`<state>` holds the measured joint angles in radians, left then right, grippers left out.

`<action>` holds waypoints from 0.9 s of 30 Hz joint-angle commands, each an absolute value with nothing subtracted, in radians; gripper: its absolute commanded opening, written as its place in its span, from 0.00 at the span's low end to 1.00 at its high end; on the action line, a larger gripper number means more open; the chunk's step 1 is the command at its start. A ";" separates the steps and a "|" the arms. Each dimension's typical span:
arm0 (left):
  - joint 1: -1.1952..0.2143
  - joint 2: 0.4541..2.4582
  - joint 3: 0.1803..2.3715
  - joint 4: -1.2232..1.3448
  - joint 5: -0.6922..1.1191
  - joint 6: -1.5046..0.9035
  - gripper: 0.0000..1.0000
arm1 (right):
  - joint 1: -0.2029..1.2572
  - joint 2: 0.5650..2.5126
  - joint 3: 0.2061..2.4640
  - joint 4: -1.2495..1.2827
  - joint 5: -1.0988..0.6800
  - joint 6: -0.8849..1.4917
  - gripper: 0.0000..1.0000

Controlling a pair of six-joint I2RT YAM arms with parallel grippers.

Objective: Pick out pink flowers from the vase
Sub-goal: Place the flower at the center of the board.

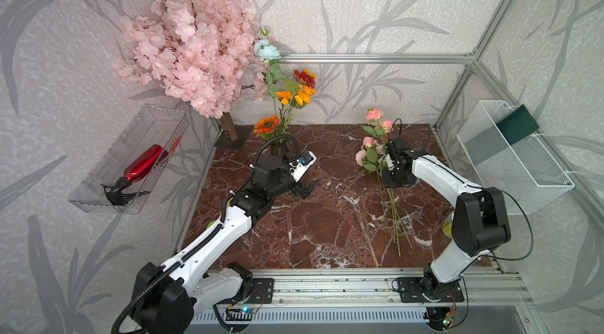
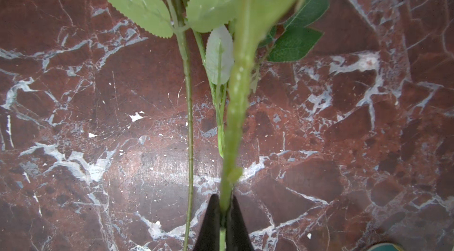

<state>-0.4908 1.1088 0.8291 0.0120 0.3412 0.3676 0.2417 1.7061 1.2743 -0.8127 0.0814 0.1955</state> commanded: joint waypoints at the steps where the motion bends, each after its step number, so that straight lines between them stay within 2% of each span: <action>1: -0.495 1.086 0.823 0.002 0.342 0.395 0.99 | 0.236 1.745 1.317 -0.842 0.065 0.235 0.00; 19: -0.495 1.063 0.813 0.015 0.373 0.390 0.99 | 0.237 1.868 1.366 -0.855 0.081 0.276 0.00; 27: -0.495 1.062 0.812 0.009 0.371 0.394 0.99 | 0.239 1.890 1.366 -0.848 0.065 0.277 0.04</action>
